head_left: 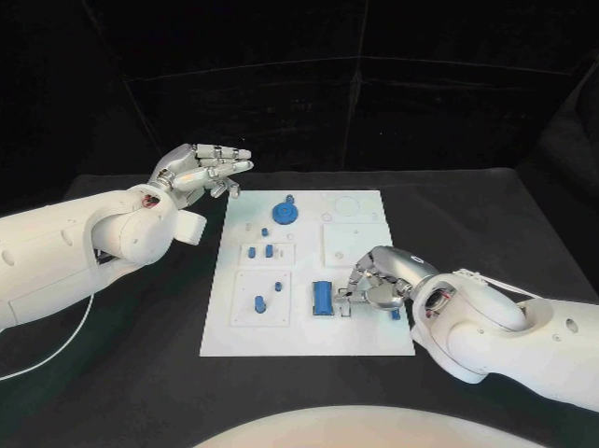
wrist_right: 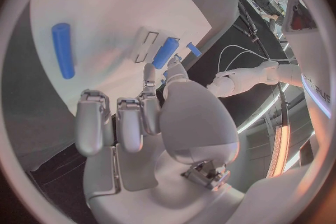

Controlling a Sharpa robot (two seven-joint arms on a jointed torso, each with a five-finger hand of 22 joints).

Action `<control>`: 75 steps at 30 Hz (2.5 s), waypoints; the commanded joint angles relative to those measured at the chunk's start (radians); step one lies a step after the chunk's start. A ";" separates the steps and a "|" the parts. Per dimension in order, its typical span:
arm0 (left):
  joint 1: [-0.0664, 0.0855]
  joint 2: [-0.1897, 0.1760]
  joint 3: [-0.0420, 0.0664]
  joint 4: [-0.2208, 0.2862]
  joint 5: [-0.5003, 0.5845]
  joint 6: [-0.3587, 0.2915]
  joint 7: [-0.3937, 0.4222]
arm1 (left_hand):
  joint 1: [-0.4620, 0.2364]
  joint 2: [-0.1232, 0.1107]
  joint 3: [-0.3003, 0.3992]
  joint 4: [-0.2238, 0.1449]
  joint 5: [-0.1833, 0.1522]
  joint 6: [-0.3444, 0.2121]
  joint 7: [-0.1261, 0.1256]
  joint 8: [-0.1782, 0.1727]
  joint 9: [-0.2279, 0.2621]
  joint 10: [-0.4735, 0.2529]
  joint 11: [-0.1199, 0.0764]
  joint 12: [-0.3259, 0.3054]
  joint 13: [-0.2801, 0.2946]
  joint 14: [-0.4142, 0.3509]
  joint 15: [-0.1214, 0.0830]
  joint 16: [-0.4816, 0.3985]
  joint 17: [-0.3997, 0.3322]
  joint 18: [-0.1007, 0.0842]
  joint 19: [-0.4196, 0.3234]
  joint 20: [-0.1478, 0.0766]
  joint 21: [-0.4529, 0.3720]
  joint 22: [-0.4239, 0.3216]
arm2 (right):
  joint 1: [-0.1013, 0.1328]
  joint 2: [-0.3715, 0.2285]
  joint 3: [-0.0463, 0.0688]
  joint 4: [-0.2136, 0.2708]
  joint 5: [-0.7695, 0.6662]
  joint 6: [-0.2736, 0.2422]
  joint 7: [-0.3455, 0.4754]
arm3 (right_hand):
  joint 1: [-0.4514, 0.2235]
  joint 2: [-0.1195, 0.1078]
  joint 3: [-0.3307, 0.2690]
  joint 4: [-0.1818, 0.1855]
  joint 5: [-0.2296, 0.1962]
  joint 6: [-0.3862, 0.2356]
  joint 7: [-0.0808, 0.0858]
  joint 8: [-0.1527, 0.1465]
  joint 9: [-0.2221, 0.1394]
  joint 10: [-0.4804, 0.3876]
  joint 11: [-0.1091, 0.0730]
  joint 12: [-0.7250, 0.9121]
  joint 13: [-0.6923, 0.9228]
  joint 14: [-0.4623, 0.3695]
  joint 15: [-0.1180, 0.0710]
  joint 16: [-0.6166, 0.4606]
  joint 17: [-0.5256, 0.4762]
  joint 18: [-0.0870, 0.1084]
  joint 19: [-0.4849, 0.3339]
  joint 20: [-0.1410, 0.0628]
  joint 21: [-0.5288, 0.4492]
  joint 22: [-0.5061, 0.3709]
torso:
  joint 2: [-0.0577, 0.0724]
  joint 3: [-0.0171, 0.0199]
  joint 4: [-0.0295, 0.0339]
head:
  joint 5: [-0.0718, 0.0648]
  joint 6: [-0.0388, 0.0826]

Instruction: Assemble the parts on the task board

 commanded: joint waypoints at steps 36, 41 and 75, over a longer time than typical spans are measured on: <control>0.001 -0.005 -0.006 0.018 0.003 0.011 0.005 | -0.009 0.002 -0.005 -0.001 0.003 -0.005 0.000 0.008 0.002 -0.007 0.001 0.009 -0.001 0.000 0.004 0.005 -0.002 0.007 0.001 0.009 -0.005 -0.001 | 0.000 -0.166 -0.002 -0.004 -0.121 0.195 -0.029 | 0.013 0.015 -0.064 0.029 0.064 0.026 0.018 -0.109 -0.030 0.008 0.024 -0.034 0.066 0.083 0.022 -0.004 0.166 -0.007 -0.004 0.024 -0.005 0.000 | -0.003 -0.0015 -0.0086 | -0.042 -0.001; 0.001 -0.004 -0.006 0.017 0.003 0.012 0.005 | -0.009 0.002 -0.005 -0.001 0.003 -0.005 0.000 0.008 0.002 -0.007 0.001 0.009 -0.001 0.000 0.004 0.005 -0.002 0.007 0.001 0.009 -0.005 -0.001 | -0.001 -0.148 -0.002 -0.016 -0.123 0.194 -0.030 | 0.020 0.018 -0.063 0.028 0.063 0.029 0.016 -0.110 -0.028 0.008 0.023 -0.035 0.066 0.083 0.021 -0.005 0.166 -0.007 -0.004 0.023 -0.006 -0.001 | -0.004 -0.0026 -0.0071 | -0.046 -0.002; 0.001 -0.013 -0.006 0.018 0.003 0.012 0.001 | -0.010 0.002 -0.006 -0.001 0.003 -0.006 -0.001 0.010 0.002 -0.008 0.001 0.012 -0.001 0.000 0.004 0.006 -0.003 0.007 0.001 0.009 -0.005 -0.002 | -0.020 -0.090 -0.001 -0.021 -0.242 0.242 -0.051 | 0.222 0.083 0.075 -0.089 0.239 0.050 0.007 -0.169 -0.023 0.000 0.010 -0.054 0.065 0.084 0.010 -0.003 0.172 -0.007 -0.003 0.010 -0.007 0.002 | -0.004 -0.0032 -0.0085 | -0.033 -0.012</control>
